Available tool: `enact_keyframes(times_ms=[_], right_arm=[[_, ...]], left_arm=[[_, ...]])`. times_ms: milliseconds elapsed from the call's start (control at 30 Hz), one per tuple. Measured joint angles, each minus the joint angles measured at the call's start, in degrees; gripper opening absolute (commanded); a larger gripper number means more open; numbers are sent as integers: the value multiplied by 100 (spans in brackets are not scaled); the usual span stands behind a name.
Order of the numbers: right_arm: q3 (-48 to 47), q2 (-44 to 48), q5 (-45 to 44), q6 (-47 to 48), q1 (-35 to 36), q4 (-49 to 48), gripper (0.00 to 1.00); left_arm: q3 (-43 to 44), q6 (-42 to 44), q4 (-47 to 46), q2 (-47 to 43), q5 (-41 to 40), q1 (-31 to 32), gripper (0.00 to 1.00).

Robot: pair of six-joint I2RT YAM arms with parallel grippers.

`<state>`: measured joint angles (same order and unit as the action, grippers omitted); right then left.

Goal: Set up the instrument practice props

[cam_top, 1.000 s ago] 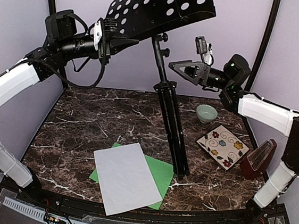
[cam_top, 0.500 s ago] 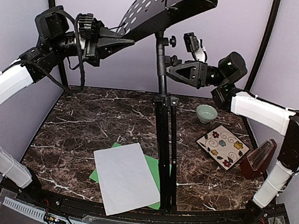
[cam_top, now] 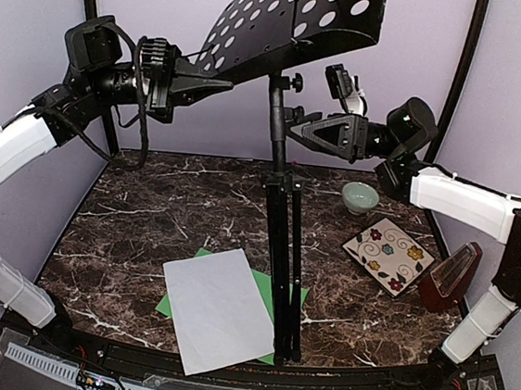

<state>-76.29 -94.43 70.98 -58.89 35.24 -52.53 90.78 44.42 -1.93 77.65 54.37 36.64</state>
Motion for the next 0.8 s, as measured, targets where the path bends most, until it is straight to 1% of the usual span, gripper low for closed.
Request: enact_keyframes(times_ms=[200,367,533,667,800], right_arm=[[-260,87,-157,278,24,424,62],[-450,33,-264,236,173,448,53],[-518,-42,-356,227,350,557,49],[-610,-57,-463,450,402,911,47],[-634,-61,-553,728,428,1303,42]], left_arm=[[-55,42,168,2,2,0,0],[-79,39,166,2,2,2,0],[-116,81,170,2,-2,2,0],[-118,151,208,2,-20,2,0],[-118,197,208,2,-31,2,0]])
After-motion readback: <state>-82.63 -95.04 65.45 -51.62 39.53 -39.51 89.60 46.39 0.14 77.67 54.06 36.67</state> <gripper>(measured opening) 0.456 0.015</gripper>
